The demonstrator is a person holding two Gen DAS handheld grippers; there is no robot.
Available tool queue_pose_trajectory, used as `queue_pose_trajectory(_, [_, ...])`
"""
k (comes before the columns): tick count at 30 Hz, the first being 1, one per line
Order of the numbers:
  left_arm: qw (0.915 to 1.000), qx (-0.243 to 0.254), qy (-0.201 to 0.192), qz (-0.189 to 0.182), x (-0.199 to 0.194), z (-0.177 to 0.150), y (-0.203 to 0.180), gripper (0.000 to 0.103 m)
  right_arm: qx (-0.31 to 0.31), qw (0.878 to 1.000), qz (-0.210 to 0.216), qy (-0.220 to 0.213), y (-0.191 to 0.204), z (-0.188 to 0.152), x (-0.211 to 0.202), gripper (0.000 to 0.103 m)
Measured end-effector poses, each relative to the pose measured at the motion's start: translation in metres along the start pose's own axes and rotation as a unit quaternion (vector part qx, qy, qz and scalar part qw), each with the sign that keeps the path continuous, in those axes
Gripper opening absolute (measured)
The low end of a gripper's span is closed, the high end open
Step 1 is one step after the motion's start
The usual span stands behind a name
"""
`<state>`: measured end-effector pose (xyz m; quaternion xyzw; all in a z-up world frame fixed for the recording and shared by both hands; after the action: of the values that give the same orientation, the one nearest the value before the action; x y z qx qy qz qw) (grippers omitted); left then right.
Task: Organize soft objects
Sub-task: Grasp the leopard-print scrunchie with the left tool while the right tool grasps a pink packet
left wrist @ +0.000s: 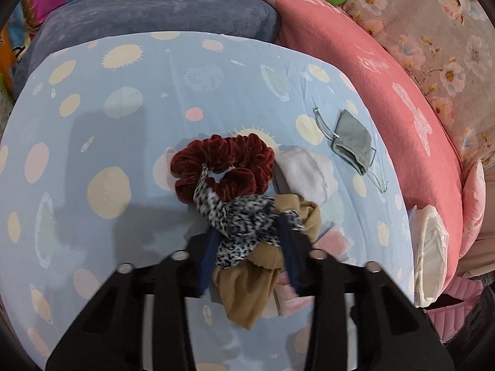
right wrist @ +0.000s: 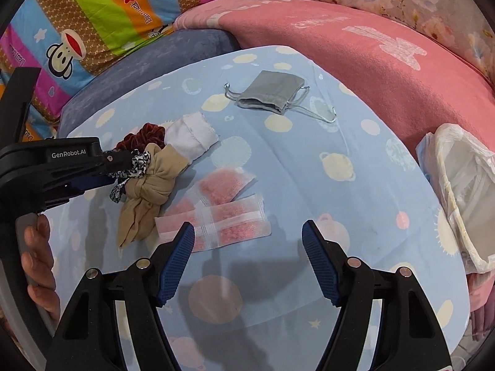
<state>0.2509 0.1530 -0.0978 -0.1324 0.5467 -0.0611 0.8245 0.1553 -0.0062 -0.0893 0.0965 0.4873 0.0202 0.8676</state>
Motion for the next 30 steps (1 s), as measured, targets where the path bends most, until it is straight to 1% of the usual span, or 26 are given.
queue_pose_trajectory(1, [1.0000,0.001,-0.001,-0.001,-0.001,0.000,-0.001,0.023,0.002,1.000,0.003,0.003,0.001,0.000,0.003,0.065])
queue_pose_trajectory(2, [1.0000,0.003,-0.004,-0.002,-0.003,0.001,-0.002,0.018,0.004,1.000,0.005,0.007,0.001,-0.001,0.006,0.065])
queue_pose_trajectory(3, [1.0000,0.006,-0.006,-0.003,-0.005,0.001,-0.003,0.011,0.006,1.000,0.008,0.011,0.002,-0.002,0.009,0.064])
queue_pose_trajectory(4, [0.9999,0.009,-0.008,-0.004,-0.007,0.001,-0.004,0.009,0.008,1.000,0.010,0.013,0.003,-0.002,0.012,0.064])
queue_pose_trajectory(5, [0.9999,0.010,-0.010,-0.006,-0.010,0.001,-0.004,0.003,0.010,1.000,0.011,0.015,0.003,-0.002,0.014,0.064])
queue_pose_trajectory(7, [0.9998,0.011,-0.013,-0.009,-0.014,0.002,-0.004,0.004,0.012,1.000,0.015,0.019,0.005,-0.002,0.020,0.063])
queue_pose_trajectory(9, [0.9997,0.014,-0.018,-0.011,-0.018,0.004,-0.004,0.003,0.014,0.999,0.016,0.024,0.006,-0.002,0.027,0.059])
queue_pose_trajectory(10, [0.9997,0.014,-0.019,-0.011,-0.020,0.005,-0.003,0.003,0.014,0.999,0.016,0.027,0.007,-0.002,0.030,0.056])
queue_pose_trajectory(11, [0.9996,0.014,-0.021,-0.013,-0.022,0.006,-0.003,0.003,0.013,0.999,0.014,0.030,0.007,-0.003,0.033,0.050])
queue_pose_trajectory(13, [0.9995,0.014,-0.024,-0.015,-0.027,0.008,-0.003,0.003,0.012,0.999,0.015,0.039,0.008,-0.004,0.041,0.043])
queue_pose_trajectory(15, [0.9993,0.021,-0.032,-0.008,-0.032,0.011,-0.005,0.003,0.009,0.999,0.011,0.041,0.008,-0.005,0.046,0.042])
queue_pose_trajectory(16, [0.9991,0.024,-0.035,-0.006,-0.034,0.011,-0.007,0.003,0.005,0.999,0.009,0.038,0.009,-0.004,0.046,0.039])
queue_pose_trajectory(17, [0.9990,0.026,-0.037,-0.006,-0.037,0.012,-0.008,0.003,0.001,0.999,0.005,0.037,0.009,-0.004,0.046,0.031])
queue_pose_trajectory(18, [0.9989,0.027,-0.039,-0.007,-0.039,0.013,-0.009,0.003,-0.002,0.999,-0.001,0.036,0.008,-0.004,0.046,0.026])
queue_pose_trajectory(19, [0.9988,0.028,-0.040,-0.007,-0.041,0.014,-0.011,0.003,-0.004,0.999,0.002,0.038,0.008,-0.004,0.046,0.021])
queue_pose_trajectory(20, [0.9986,0.030,-0.043,-0.009,-0.043,0.015,-0.013,0.003,-0.001,0.999,0.008,0.039,0.008,-0.004,0.047,0.018])
queue_pose_trajectory(23, [0.9981,0.037,-0.049,-0.011,-0.049,0.017,-0.021,0.003,0.004,0.999,0.008,0.035,0.006,-0.002,0.043,0.015])
queue_pose_trajectory(30, [0.9965,0.058,-0.057,-0.020,-0.058,0.015,-0.048,0.003,0.012,1.000,0.018,0.006,0.002,0.009,0.016,0.014])
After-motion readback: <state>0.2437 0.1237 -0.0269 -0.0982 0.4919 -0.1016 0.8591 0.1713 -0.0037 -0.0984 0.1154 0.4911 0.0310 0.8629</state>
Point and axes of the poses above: each gripper's, at about its wrist camera, not at the fingertips, and x roughly the way its jaws point, y to its left, z to its top, the point moved 5 cm from there along x, roughly the way its jaws point, and after that the axes turned 4 degrees about z, right-handed, at the moved point
